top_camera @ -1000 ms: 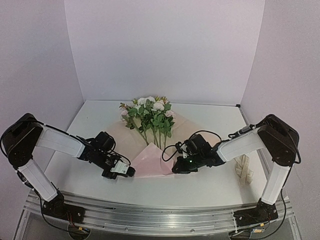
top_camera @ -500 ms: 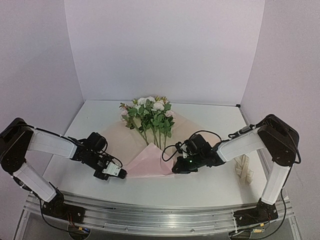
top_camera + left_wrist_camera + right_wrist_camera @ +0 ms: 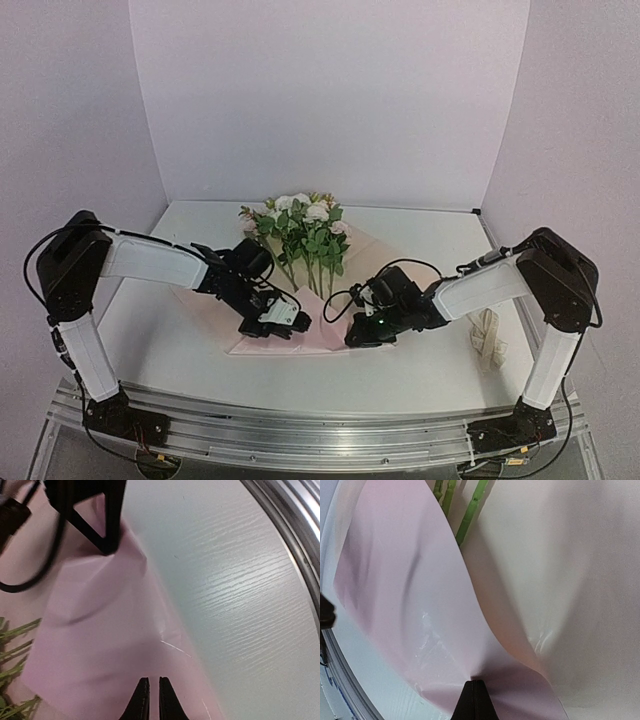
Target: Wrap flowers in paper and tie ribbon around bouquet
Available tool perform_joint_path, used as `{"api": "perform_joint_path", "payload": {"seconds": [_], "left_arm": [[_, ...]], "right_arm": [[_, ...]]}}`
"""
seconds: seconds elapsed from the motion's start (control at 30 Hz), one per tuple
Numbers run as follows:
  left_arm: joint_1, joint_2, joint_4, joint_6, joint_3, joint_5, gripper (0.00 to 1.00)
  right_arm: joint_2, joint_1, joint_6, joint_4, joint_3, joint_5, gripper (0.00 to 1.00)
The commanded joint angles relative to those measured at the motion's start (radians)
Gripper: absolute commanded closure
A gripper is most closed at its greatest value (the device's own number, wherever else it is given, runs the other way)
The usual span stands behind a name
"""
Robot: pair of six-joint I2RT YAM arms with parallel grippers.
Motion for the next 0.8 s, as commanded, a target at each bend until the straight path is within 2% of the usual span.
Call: {"api": "perform_joint_path", "payload": {"seconds": [0.0,0.2,0.33,0.4,0.57,0.77], "left_arm": [[0.009,0.104,0.080,-0.004,-0.059,-0.055,0.92],[0.010,0.147,0.106,0.034,-0.113,-0.087,0.93],[0.010,0.137,0.105,0.033,-0.124,-0.081,0.93],[0.009,0.134,0.103,0.036,-0.127,-0.082,0.93],[0.009,0.133,0.098,0.045,-0.130,-0.081,0.94],[0.009,0.130,0.086,0.063,-0.133,-0.078,0.94]], "right_arm": [[0.017,-0.002,-0.054,-0.189,0.001,0.016,1.00],[-0.085,0.019,-0.198,-0.171,0.043,-0.037,0.95],[-0.159,0.072,-0.321,-0.023,0.012,-0.048,0.94],[-0.145,0.075,-0.324,0.042,-0.002,-0.048,0.94],[-0.018,0.074,-0.286,0.050,0.037,-0.021,0.97],[0.035,0.059,-0.188,0.056,-0.010,0.033,1.00]]}}
